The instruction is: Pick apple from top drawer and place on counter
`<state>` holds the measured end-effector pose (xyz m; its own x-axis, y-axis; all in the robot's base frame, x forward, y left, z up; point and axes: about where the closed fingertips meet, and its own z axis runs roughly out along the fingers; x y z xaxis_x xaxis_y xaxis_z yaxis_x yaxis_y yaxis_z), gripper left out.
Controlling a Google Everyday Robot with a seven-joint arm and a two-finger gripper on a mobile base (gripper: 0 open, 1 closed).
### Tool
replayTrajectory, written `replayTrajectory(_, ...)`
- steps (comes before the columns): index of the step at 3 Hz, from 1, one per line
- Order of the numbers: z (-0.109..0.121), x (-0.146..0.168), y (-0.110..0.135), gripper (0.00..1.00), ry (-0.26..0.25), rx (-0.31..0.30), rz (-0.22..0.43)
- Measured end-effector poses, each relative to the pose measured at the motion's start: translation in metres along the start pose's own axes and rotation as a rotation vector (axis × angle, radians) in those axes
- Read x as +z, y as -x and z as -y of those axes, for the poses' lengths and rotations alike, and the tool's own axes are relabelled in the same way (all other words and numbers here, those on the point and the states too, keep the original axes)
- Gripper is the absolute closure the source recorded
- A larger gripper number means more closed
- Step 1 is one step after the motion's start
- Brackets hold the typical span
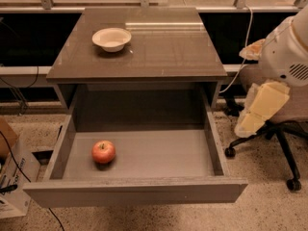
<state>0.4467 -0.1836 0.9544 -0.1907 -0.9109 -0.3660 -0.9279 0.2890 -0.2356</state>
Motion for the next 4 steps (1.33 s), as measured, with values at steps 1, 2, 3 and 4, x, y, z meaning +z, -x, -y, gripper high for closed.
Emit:
replayTrajectory(1,0.001,0.028,0.015,0.00,0.011,0.012,0.090)
replayTrajectory(2,0.007,0.072,0.035,0.00,0.036,0.003,0.186)
replayTrajectory(3,0.010,0.102,0.051,0.00,0.063,-0.009,0.243)
replayTrajectory(4,0.010,0.105,0.054,0.00,0.061,-0.010,0.251)
